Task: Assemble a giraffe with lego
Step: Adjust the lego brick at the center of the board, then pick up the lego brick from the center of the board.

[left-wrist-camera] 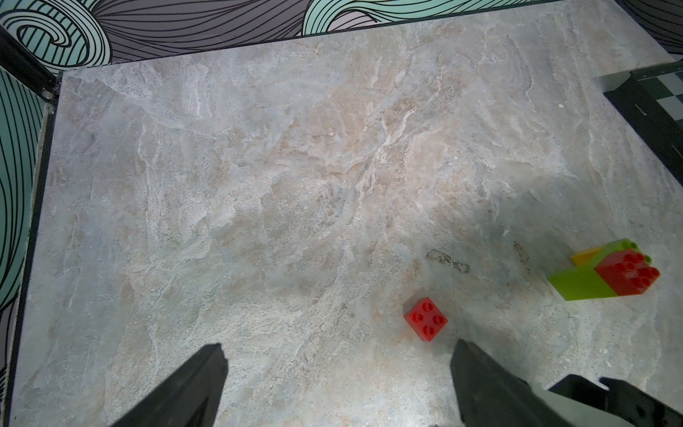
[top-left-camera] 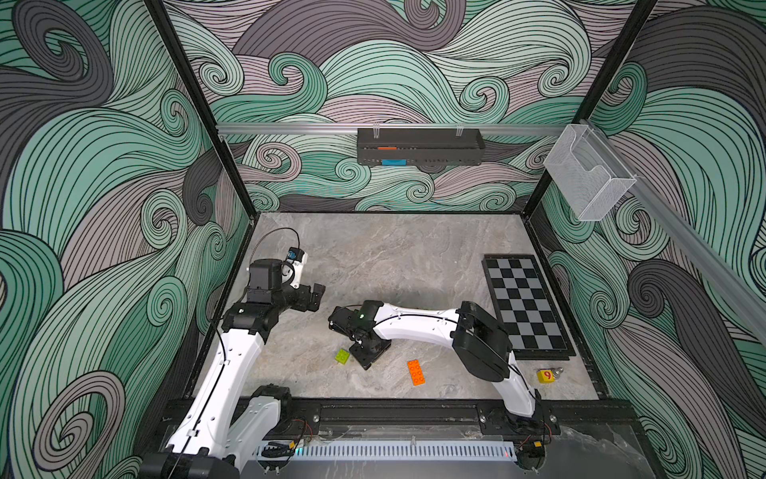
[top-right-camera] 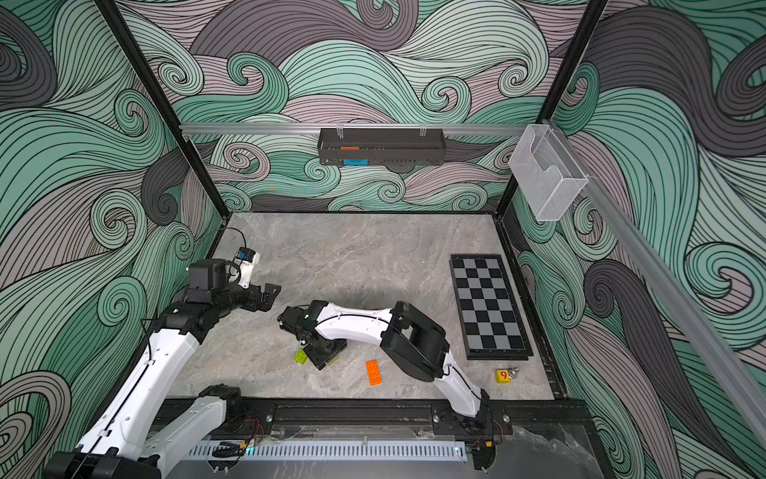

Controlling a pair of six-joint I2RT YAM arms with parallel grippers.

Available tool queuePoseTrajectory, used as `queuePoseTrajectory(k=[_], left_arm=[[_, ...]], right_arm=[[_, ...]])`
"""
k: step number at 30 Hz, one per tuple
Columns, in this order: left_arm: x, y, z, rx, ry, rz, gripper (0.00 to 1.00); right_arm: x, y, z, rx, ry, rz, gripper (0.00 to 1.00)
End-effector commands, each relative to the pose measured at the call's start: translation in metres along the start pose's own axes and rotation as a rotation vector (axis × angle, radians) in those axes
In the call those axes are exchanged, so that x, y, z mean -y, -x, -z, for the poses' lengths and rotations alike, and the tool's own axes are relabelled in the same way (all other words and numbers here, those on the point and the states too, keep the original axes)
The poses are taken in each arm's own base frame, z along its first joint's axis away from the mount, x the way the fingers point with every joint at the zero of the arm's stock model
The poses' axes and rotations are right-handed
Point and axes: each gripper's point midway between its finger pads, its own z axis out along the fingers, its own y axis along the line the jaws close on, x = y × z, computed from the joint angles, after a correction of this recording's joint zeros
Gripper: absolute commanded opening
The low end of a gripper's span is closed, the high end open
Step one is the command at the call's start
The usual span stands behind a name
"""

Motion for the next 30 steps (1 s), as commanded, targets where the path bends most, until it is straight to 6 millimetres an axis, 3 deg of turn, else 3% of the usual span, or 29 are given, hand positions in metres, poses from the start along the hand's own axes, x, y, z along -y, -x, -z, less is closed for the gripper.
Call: queuePoseTrajectory(k=[1, 4, 15, 30], left_arm=[[0.008, 0.008, 0.003, 0.023, -0.038, -0.021, 0.99], [0.005, 0.008, 0.003, 0.021, -0.023, -0.020, 0.99], [0.014, 0.006, 0.004, 0.023, -0.065, -0.050, 0.99], [0.016, 0.006, 0.004, 0.021, -0.074, -0.061, 0.99]], right_arm=[[0.006, 0.000, 0.021, 0.044, -0.019, -0.019, 0.55], [0.009, -0.001, 0.024, 0.046, -0.012, -0.050, 0.54], [0.003, -0.002, 0.003, -0.014, 0.007, -0.046, 0.52], [0.004, -0.004, -0.006, -0.043, 0.013, -0.071, 0.42]])
